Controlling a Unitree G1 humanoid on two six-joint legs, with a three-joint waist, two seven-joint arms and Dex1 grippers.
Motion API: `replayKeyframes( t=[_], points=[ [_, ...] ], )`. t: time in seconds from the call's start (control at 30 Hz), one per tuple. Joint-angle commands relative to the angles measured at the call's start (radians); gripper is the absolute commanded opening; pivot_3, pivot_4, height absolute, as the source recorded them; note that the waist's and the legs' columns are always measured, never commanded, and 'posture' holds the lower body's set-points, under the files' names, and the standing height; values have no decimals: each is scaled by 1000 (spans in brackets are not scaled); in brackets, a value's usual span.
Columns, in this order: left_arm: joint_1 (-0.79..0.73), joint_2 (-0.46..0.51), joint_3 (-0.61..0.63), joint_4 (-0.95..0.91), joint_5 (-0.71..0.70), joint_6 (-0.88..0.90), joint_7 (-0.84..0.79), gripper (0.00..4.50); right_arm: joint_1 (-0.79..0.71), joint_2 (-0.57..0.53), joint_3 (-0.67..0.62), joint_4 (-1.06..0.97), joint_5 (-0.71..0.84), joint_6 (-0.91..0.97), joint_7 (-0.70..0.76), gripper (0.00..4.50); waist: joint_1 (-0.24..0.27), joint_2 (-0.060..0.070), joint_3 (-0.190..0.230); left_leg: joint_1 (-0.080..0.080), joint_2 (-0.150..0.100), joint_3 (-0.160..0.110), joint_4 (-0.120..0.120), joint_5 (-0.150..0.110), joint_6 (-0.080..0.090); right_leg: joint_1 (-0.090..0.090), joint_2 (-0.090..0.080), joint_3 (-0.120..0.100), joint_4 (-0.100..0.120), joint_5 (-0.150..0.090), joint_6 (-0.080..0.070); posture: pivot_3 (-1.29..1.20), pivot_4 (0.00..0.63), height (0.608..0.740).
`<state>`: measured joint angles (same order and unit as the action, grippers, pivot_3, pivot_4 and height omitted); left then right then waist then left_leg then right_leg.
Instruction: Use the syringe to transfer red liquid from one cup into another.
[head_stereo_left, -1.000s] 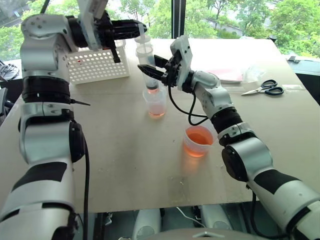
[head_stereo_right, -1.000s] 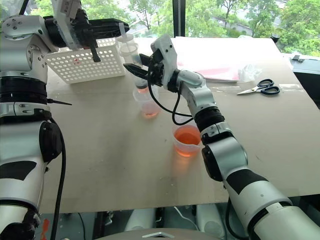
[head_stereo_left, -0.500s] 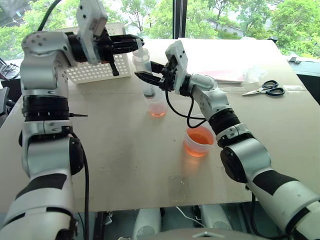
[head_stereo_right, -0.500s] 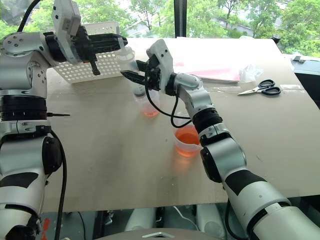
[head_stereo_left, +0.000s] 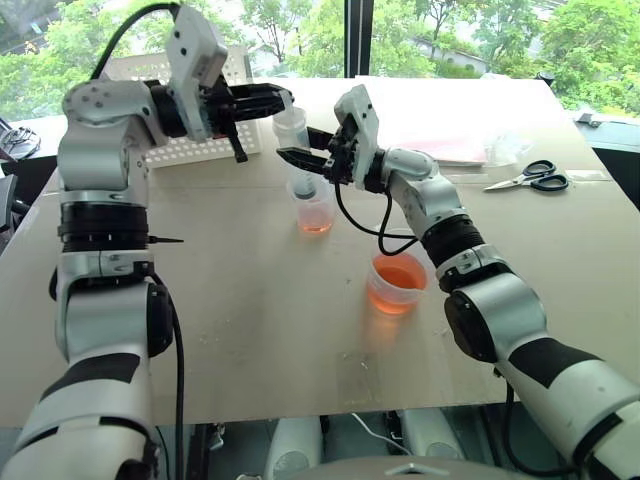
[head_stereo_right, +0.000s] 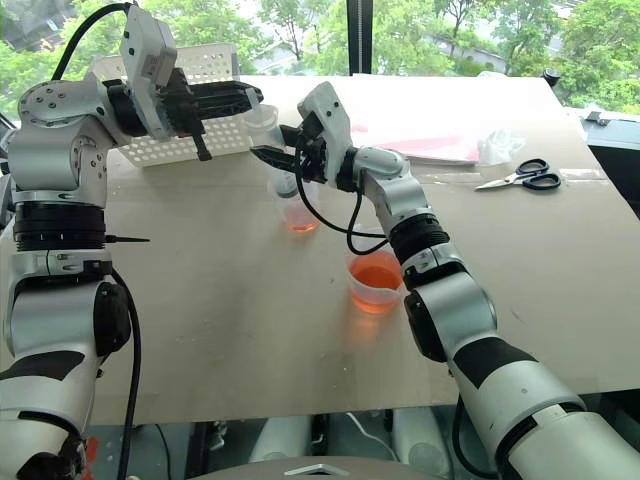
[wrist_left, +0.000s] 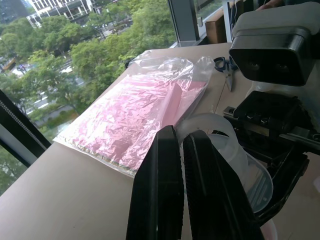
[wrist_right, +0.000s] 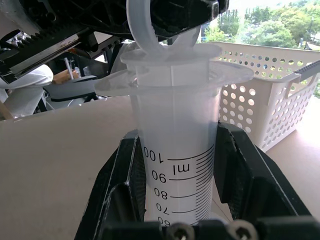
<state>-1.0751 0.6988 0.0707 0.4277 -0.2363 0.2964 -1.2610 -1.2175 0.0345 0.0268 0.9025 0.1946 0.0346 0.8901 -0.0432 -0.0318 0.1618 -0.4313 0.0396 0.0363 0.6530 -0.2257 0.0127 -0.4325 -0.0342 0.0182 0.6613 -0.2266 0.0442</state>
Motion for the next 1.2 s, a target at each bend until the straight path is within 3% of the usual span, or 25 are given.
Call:
replayKeyframes(
  t=[0.03, 0.27, 0.37, 0.57, 0.73, 0.83, 1.2],
  points=[
    [23, -23, -60, -33, -11, 1, -49, 0, -98, -23, -54, -37, 29, -46, -34, 1442, 0, 0, 0, 0, 0, 0, 0, 0, 0, 0, 0, 0, 0, 0, 0, 0, 150, 740],
    [-11, -21, 11, -82, -121, 126, -52, 0, -103, -32, -56, -14, 25, -56, -36, 1442, -1, 0, 0, 0, 0, 0, 0, 0, 0, 0, 0, 0, 0, 0, 0, 0, 150, 740],
    [-35, -11, 64, -111, -153, 184, 19, 875, -107, -39, -64, -21, 33, -52, -36, 1442, -1, 0, 0, 0, 0, -1, 0, 0, 0, 0, 0, 0, 0, 0, 0, 0, 150, 740],
    [7, 30, 156, -238, -239, 320, 121, 3678, -113, -57, -101, -47, 61, -23, -55, 1440, 0, 0, 0, 0, 0, -1, 0, 0, 0, 0, -1, 0, 0, 0, 0, 0, 150, 740],
    [182, 64, 243, -464, -343, 459, 219, 3709, -85, -76, -118, -150, 92, 55, -84, 1440, -8, 0, 0, 2, 1, -4, -1, 0, 0, 0, 0, 3, 1, 0, 0, 0, 150, 740],
    [245, 30, 252, -544, -371, 498, 316, 3709, -43, -67, -94, -258, 102, 113, -91, 1440, 1, 0, 0, 1, 1, -6, -1, 0, -1, 0, 0, 1, 0, 0, 0, 0, 150, 740],
    [232, -76, 218, -580, -377, 494, 513, 3709, 101, -47, 38, -548, 69, 193, -117, 1440, 6, 0, 0, 1, -1, -8, 1, 1, -1, 1, -1, -1, 1, 0, 0, 0, 150, 740]
  ],
)
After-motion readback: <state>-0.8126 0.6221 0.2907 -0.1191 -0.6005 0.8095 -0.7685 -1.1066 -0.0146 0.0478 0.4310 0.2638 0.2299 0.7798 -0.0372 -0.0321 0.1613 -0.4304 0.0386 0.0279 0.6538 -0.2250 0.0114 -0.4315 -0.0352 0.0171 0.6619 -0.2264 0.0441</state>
